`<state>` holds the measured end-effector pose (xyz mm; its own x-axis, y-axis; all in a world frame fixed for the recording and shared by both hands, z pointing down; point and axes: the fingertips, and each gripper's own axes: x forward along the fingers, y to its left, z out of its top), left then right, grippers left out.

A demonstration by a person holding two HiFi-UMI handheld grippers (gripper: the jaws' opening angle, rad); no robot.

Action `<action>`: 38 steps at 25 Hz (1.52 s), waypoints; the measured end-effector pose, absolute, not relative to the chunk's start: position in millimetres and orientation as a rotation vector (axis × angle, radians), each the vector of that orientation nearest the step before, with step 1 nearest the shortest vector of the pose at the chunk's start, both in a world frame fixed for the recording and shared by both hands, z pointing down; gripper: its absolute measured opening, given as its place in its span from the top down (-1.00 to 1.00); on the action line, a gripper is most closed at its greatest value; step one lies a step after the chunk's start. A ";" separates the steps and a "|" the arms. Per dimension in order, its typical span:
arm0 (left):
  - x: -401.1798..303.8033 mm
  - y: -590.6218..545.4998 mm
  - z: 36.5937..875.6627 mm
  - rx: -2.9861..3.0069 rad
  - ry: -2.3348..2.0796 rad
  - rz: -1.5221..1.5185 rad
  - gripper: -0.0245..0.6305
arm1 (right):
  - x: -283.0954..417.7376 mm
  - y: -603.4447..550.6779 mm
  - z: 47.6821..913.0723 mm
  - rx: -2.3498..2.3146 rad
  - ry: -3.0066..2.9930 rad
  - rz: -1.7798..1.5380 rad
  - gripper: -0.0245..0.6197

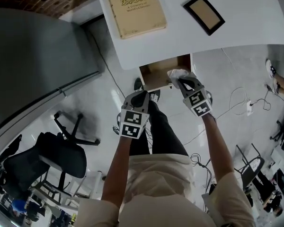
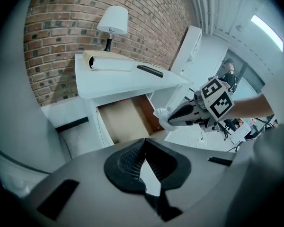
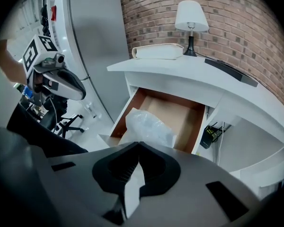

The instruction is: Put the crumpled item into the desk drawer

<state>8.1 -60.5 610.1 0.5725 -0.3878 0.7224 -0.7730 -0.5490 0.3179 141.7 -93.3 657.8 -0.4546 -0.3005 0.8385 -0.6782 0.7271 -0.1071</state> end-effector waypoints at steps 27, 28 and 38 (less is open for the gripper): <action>34.9 -73.6 639.7 2.057 -1.080 0.654 0.87 | 138.5 -128.4 738.1 0.620 -1.957 0.407 0.84; 36.0 -71.6 641.1 2.056 -1.076 0.659 0.87 | 139.6 -128.0 740.1 0.615 -1.955 0.403 0.84; 46.3 -73.6 662.3 2.038 -1.041 0.678 0.87 | 139.7 -135.7 766.3 0.588 -1.962 0.383 0.84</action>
<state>46.3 -73.6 662.3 0.5321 -0.4489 0.7179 -0.8381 -0.4000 0.3710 139.7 -135.7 766.3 -0.3723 -0.2359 0.8976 -0.5560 0.8311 -0.0122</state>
